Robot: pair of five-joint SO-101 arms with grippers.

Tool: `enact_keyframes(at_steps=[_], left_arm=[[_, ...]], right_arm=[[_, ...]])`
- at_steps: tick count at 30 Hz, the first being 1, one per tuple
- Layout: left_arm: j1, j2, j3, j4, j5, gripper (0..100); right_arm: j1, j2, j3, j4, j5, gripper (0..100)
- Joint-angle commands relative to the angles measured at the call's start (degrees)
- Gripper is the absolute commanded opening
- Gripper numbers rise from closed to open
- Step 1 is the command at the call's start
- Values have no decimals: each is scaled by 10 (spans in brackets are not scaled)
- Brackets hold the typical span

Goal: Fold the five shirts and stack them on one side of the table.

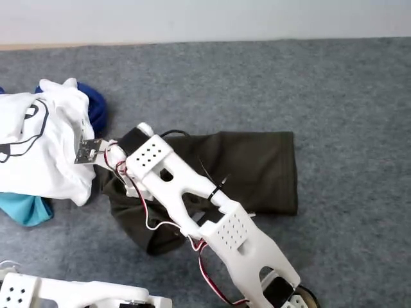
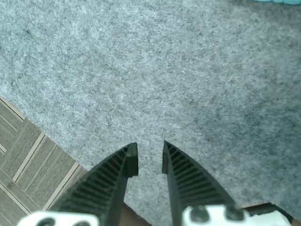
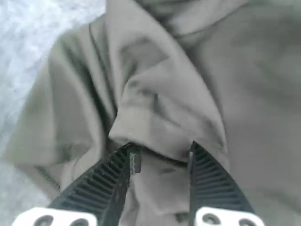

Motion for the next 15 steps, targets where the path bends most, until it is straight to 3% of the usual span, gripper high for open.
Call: enact_keyframes(at_steps=[1, 4, 15], left_arm=[[3, -8, 11, -10, -4, 98], [3, -8, 24, -11, -4, 98], [3, -8, 27, -20, -4, 98]], right_arm=[[-7, -1, -4, -28, -2, 126], [-4, 2, -4, -43, -2, 12], [48, -22, -102, -36, -1, 10]])
